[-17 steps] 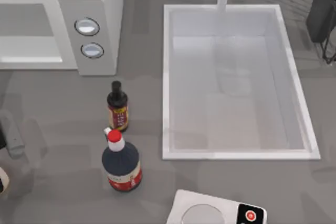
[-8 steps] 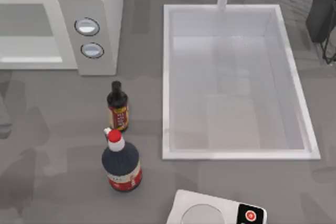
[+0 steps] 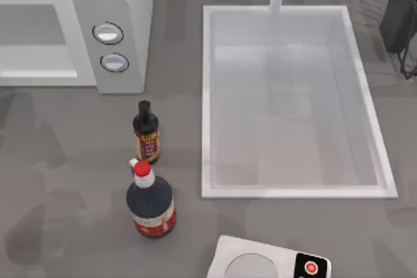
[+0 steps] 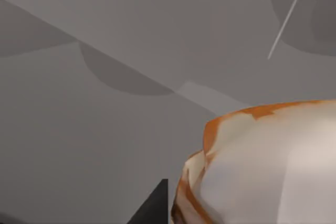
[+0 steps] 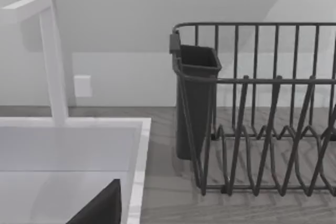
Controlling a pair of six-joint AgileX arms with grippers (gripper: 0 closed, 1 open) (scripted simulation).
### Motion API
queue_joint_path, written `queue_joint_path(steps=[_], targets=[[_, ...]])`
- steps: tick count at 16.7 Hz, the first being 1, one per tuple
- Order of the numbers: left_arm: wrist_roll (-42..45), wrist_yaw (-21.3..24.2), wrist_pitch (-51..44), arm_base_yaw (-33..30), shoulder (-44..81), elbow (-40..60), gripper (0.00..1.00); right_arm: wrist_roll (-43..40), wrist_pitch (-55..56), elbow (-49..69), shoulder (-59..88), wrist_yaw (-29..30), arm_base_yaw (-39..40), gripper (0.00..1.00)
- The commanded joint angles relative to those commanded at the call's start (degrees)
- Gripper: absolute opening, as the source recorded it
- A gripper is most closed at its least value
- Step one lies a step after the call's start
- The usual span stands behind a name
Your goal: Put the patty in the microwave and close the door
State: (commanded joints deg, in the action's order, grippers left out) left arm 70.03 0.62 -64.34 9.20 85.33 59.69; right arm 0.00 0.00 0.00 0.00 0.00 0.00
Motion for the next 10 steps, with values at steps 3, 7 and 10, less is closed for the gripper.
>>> queue_joint_path(steps=[3, 7, 10], targets=[[-1.5, -0.3, 1.8, 0.4, 0.0, 0.5, 0.0, 0.0, 0.0, 0.0, 0.0, 0.0, 0.0, 1.0], [-9.5, -1.5, 12.5, 2.0, 2.6, 1.5, 0.0, 0.0, 0.0, 0.0, 0.0, 0.0, 0.0, 1.0], [-18.3, -1.8, 26.7, 3.5, 8.0, 0.7, 0.0, 0.0, 0.0, 0.0, 0.0, 0.0, 0.0, 1.0]])
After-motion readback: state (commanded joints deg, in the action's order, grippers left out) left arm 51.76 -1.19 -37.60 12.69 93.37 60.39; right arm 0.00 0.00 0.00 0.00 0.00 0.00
